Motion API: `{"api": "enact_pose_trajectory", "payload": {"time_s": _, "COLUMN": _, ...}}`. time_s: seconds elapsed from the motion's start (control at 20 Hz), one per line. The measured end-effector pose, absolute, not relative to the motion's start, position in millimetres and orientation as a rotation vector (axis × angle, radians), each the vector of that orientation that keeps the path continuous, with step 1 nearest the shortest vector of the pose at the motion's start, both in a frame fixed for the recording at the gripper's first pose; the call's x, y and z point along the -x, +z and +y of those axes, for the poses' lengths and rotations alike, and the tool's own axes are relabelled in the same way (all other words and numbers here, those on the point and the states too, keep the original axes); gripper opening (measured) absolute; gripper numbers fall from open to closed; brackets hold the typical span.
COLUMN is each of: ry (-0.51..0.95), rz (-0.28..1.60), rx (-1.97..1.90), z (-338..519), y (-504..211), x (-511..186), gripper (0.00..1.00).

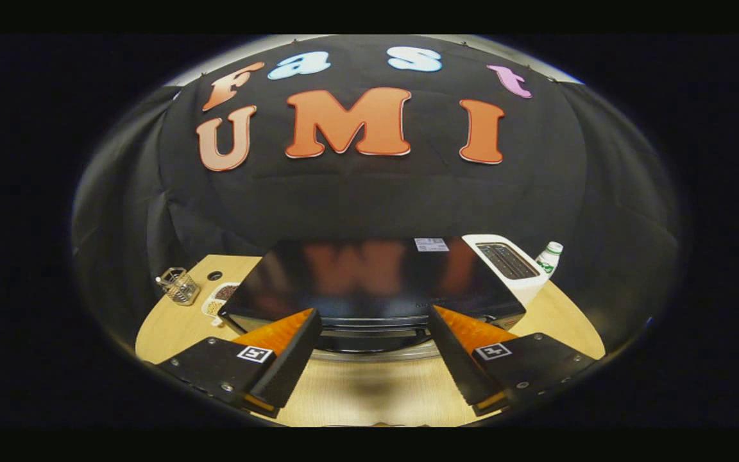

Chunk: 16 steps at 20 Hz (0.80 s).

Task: Open the toaster oven, put the food inside, and close the toaster oven door.

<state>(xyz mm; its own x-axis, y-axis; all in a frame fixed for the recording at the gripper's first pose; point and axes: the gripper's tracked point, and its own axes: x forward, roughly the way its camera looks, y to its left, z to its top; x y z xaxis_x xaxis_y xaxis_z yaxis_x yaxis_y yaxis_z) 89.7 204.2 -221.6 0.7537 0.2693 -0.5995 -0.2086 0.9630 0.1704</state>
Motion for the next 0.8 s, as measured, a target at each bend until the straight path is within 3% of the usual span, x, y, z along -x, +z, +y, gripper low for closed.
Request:
{"api": "enact_pose_trajectory", "payload": {"time_s": 0.45, "ry": 0.259, "rz": 0.690, "rx": -0.114, "z": 211, "y": -231, "x": -88, "gripper": 0.99}}
{"api": "enact_pose_trajectory", "payload": {"time_s": 0.8, "ry": 0.264, "rz": 0.674, "rx": -0.117, "z": 206, "y": -232, "x": -59, "gripper": 0.92}}
